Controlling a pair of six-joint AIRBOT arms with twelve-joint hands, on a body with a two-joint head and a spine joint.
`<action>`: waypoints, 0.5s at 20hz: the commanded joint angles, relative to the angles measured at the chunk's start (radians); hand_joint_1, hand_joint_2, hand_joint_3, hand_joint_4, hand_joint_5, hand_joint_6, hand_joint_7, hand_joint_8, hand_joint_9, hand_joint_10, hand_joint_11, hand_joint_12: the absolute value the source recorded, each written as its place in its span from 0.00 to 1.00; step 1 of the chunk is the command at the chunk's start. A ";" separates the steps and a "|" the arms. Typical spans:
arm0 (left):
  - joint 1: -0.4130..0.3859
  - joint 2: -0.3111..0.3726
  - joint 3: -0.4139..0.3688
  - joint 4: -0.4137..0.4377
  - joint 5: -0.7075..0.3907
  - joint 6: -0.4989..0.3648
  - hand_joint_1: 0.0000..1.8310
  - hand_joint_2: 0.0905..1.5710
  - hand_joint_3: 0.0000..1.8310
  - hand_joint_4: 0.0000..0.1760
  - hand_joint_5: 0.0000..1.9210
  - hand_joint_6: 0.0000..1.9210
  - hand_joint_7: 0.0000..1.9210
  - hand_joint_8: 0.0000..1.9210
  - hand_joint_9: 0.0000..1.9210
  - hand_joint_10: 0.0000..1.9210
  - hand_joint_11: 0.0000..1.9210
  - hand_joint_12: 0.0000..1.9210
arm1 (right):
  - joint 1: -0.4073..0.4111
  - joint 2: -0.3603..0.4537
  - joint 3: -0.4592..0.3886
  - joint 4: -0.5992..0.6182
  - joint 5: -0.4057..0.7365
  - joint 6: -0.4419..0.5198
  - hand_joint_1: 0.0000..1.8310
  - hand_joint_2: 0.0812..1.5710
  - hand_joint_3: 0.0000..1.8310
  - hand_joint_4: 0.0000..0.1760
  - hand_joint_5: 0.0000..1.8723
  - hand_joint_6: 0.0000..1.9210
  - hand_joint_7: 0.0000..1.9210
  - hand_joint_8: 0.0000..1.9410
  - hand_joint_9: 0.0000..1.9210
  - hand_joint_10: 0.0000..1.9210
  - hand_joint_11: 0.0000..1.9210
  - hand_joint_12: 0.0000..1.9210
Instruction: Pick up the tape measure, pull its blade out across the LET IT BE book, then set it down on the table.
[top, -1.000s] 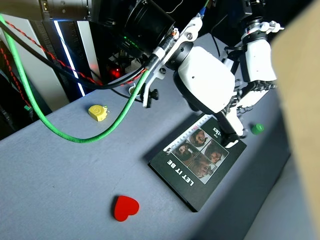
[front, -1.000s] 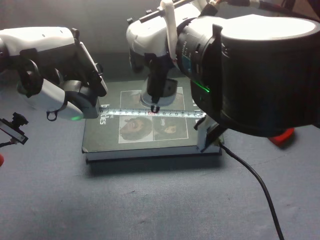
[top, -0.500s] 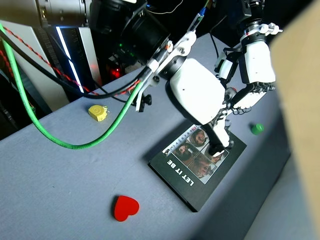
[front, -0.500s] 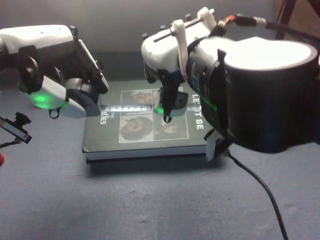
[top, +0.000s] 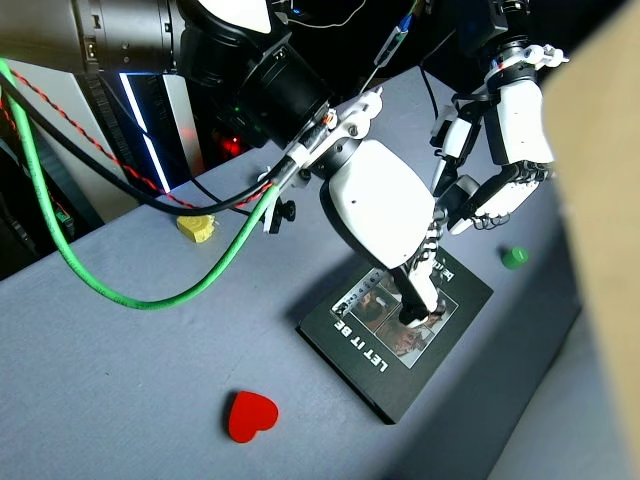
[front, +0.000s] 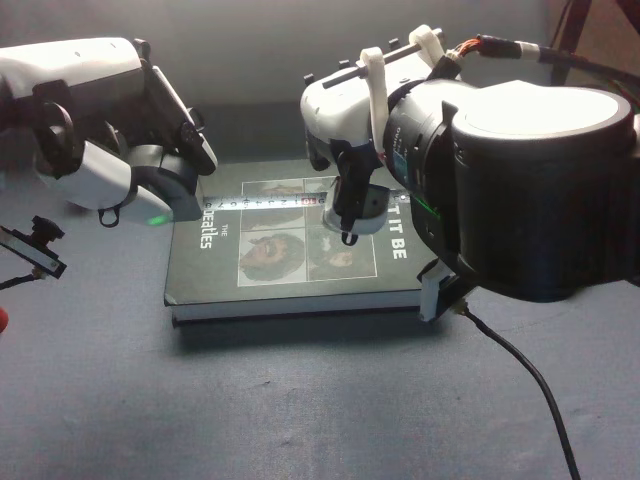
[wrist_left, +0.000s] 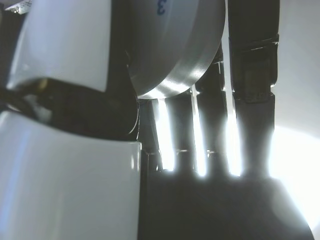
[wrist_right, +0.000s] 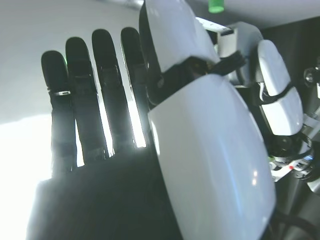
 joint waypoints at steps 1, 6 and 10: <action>-0.006 -0.003 0.004 -0.007 -0.114 -0.004 0.77 0.63 0.00 0.00 0.69 0.00 0.62 0.34 0.57 0.55 0.74 0.13 | 0.003 0.005 0.001 -0.076 0.001 -0.004 0.57 0.70 0.00 0.00 0.36 0.00 0.35 0.00 0.32 0.00 0.16 0.48; -0.005 -0.003 0.007 -0.007 -0.115 -0.004 0.77 0.63 0.00 0.00 0.70 0.00 0.62 0.35 0.57 0.55 0.74 0.12 | 0.005 0.010 0.003 -0.067 -0.002 -0.011 0.56 0.70 0.00 0.00 0.36 0.00 0.35 0.00 0.33 0.00 0.16 0.49; -0.005 -0.003 0.011 -0.007 -0.113 0.000 0.77 0.63 0.00 0.00 0.70 0.00 0.62 0.34 0.57 0.54 0.75 0.12 | 0.003 0.016 0.003 -0.063 0.001 -0.016 0.56 0.70 0.00 0.00 0.36 0.00 0.36 0.00 0.33 0.00 0.16 0.49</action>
